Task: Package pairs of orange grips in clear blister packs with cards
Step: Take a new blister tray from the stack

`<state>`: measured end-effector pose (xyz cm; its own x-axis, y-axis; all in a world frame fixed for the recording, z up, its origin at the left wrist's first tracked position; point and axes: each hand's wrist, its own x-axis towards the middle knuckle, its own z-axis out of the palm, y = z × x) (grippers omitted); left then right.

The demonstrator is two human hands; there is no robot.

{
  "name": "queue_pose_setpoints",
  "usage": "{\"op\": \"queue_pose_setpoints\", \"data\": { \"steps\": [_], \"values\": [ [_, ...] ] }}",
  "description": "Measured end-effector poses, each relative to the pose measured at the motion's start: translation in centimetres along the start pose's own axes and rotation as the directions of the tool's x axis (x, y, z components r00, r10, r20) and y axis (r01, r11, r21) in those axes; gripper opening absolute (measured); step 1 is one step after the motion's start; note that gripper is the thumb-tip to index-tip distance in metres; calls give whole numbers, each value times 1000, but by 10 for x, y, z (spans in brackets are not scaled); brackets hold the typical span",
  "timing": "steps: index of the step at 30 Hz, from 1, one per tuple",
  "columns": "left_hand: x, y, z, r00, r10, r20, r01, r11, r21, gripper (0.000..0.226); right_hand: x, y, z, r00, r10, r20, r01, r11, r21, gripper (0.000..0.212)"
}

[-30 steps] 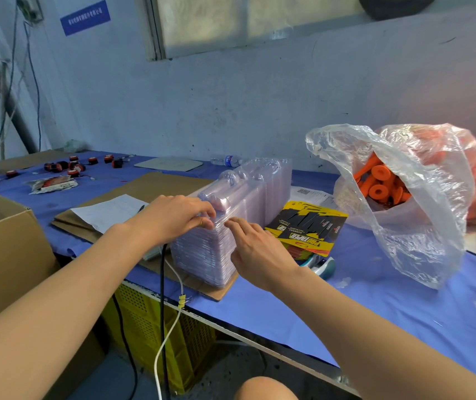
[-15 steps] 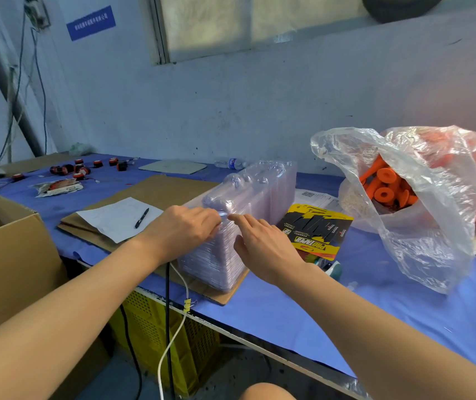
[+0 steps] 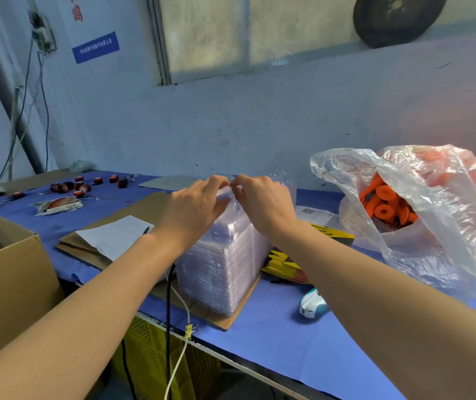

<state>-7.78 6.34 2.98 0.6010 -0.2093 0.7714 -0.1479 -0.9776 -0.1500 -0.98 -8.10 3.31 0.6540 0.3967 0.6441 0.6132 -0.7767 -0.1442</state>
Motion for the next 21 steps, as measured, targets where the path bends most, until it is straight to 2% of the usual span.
{"op": "queue_pose_setpoints", "data": {
  "steps": [2,4,7,10,14,16,18,21],
  "values": [
    [8,-3,3,995,-95,-5,95,995,-1,34,0,0,-7,996,-48,-71,47,999,-14,17],
    [17,-2,-3,985,-164,-56,164,986,-1,40,-2,0,-17,979,-69,-194,80,996,48,24],
    [32,8,-23,932,-218,-290,184,973,-138,44,-1,-3,-41,932,-11,-362,109,962,251,46],
    [51,13,-53,832,-315,-457,151,921,-359,34,1,2,-68,881,22,-473,154,932,330,54],
    [68,21,-92,731,-432,-527,7,778,-628,22,4,28,-106,824,85,-560,100,951,292,55],
    [70,26,-102,717,-507,-479,-20,671,-741,27,1,48,-124,795,154,-587,32,955,294,54],
    [71,33,-99,732,-581,-357,32,552,-833,33,-7,71,-139,756,218,-617,-33,954,297,52],
    [70,50,-70,766,-643,-17,231,299,-926,38,-32,105,-154,698,247,-672,-97,962,254,51]
  ]
}}
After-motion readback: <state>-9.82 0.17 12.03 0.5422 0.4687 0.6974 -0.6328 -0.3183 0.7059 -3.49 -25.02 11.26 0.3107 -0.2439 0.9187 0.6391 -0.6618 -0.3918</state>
